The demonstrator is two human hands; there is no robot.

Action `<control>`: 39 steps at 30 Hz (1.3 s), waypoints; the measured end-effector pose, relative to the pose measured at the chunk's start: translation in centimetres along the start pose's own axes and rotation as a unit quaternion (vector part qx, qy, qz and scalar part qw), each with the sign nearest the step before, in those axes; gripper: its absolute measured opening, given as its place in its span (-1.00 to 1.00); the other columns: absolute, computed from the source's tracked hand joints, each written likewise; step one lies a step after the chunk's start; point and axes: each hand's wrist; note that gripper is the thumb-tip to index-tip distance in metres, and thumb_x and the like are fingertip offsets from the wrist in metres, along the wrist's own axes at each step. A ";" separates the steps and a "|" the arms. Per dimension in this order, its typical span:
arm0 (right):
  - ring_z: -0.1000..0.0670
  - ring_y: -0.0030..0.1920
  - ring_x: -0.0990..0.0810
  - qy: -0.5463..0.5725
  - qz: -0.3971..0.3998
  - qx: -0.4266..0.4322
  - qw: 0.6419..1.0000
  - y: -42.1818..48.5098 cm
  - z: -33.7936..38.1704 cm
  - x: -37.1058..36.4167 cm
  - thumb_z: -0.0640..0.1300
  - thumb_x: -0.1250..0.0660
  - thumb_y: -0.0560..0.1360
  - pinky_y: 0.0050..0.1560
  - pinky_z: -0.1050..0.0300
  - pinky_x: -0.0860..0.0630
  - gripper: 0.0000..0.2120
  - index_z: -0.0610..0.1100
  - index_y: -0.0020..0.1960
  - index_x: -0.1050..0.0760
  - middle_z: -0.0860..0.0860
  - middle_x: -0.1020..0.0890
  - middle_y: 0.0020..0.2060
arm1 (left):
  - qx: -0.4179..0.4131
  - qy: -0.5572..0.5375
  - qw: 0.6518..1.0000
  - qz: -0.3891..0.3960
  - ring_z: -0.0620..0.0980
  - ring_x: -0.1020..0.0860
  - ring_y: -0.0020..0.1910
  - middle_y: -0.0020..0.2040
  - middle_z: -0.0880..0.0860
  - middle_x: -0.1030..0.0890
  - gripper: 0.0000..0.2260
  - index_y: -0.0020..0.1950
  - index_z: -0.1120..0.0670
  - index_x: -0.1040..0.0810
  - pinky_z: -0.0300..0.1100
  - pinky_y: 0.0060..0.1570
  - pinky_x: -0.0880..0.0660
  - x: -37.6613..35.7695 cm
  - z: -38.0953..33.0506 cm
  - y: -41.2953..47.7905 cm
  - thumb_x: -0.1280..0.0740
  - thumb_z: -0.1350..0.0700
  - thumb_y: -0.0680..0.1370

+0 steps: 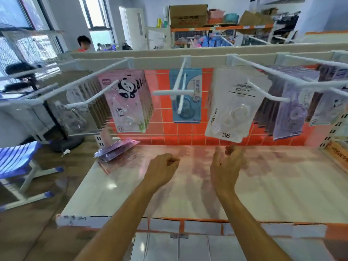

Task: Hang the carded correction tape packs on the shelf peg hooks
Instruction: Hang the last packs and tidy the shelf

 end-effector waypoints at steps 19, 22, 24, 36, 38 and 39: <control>-0.01 0.20 -0.44 -0.126 0.295 0.018 0.947 -13.0 3.1 -16.2 -0.18 -0.20 0.53 0.27 0.21 -0.31 -0.73 -0.16 0.21 -0.44 -0.03 -0.49 0.14 | 0.060 0.293 0.948 -0.111 0.14 -0.16 0.50 0.52 0.10 -0.21 -0.30 0.49 0.05 -0.20 0.11 0.33 -0.26 11.1 20.2 6.9 -0.25 -0.30 0.49; -0.06 0.17 -0.47 -0.130 0.300 0.029 0.945 -13.7 3.7 -16.6 -0.06 -0.08 0.46 0.23 0.26 -0.26 -0.61 -0.19 0.17 -0.48 -0.07 -0.54 0.10 | 0.098 0.263 0.959 -0.045 0.12 -0.10 0.52 0.55 0.03 -0.13 -0.21 0.53 -0.05 -0.05 0.17 0.35 -0.24 11.4 21.5 8.0 -0.18 -0.42 0.44; -0.06 0.16 -0.47 -0.137 0.301 0.027 0.943 -14.1 3.8 -16.7 0.02 0.00 0.44 0.20 0.28 -0.27 -0.53 -0.18 0.16 -0.48 -0.06 -0.54 0.09 | 0.094 0.245 0.965 -0.022 0.18 -0.24 0.44 0.49 0.05 -0.22 -0.21 0.52 -0.10 -0.05 0.14 0.29 -0.35 11.4 22.4 8.4 -0.11 -0.47 0.40; 0.02 0.01 -0.50 -0.104 0.292 0.002 0.951 -15.6 4.7 -17.2 -0.13 -0.23 0.55 0.08 0.14 -0.44 -0.86 -0.09 0.10 -0.46 0.02 -0.55 -0.01 | -0.168 0.315 0.933 -0.050 0.20 -0.59 -0.04 0.17 0.12 -0.53 -0.58 0.34 -0.01 -0.31 0.05 -0.24 -0.56 9.5 20.1 3.7 -0.13 -0.06 0.49; 0.02 -0.04 -0.52 -0.077 0.278 -0.024 0.957 -15.8 4.9 -17.3 -0.09 -0.21 0.57 0.03 0.11 -0.46 -0.92 -0.05 0.03 -0.45 0.03 -0.57 -0.05 | -0.166 0.335 0.927 -0.042 0.16 -0.58 -0.05 0.16 0.08 -0.57 -0.50 0.39 0.01 -0.27 0.02 -0.24 -0.55 8.4 19.2 2.1 -0.09 -0.13 0.49; 0.02 -0.04 -0.52 -0.070 0.269 -0.039 0.960 -15.8 4.9 -17.1 -0.09 -0.21 0.57 0.01 0.12 -0.46 -0.92 -0.05 0.02 -0.46 0.02 -0.57 -0.05 | -0.146 0.322 0.935 -0.036 0.16 -0.56 -0.05 0.18 0.04 -0.57 -0.48 0.42 -0.01 -0.27 0.01 -0.24 -0.54 8.0 18.8 1.2 -0.13 -0.16 0.49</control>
Point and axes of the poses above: each hand's wrist, its own y-axis towards the middle knuckle, its own x-axis out of the back of the hand, z = x × y
